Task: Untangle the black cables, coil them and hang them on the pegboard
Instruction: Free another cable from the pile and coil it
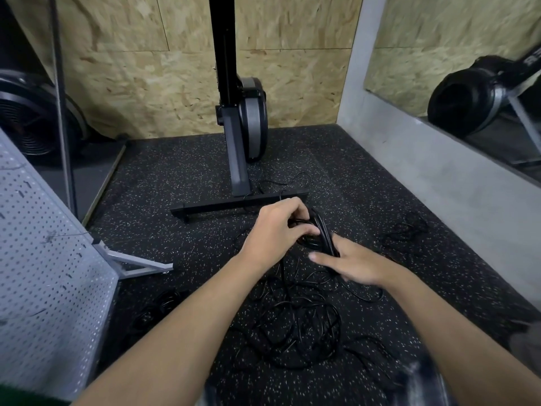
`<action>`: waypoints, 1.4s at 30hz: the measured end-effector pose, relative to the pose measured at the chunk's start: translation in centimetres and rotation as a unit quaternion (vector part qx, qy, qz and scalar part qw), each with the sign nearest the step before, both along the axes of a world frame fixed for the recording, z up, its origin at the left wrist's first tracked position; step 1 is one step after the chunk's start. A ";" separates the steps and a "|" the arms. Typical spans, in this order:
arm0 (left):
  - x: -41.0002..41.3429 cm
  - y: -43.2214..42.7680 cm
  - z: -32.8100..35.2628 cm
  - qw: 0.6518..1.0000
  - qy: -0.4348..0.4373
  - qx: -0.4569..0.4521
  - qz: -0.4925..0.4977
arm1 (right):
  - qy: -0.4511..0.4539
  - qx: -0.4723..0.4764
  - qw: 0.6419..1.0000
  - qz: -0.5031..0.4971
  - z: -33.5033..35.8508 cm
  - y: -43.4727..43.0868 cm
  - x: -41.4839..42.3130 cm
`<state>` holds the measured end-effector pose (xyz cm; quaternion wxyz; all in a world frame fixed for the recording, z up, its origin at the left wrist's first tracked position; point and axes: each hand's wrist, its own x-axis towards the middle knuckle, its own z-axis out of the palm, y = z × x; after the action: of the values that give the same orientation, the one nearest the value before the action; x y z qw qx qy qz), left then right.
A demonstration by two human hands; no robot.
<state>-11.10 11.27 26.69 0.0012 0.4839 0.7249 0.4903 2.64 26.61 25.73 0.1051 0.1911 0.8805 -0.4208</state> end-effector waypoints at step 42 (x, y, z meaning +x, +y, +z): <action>-0.6 -0.3 -1.1 0.903 -0.423 0.070 0.042 | 0.188 -0.145 0.965 -0.113 -1.2 -1.7 -1.5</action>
<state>-11.66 10.99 25.61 0.2529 0.1991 0.6398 0.6979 1.13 24.90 24.49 -0.0842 0.1896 0.7866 -0.5815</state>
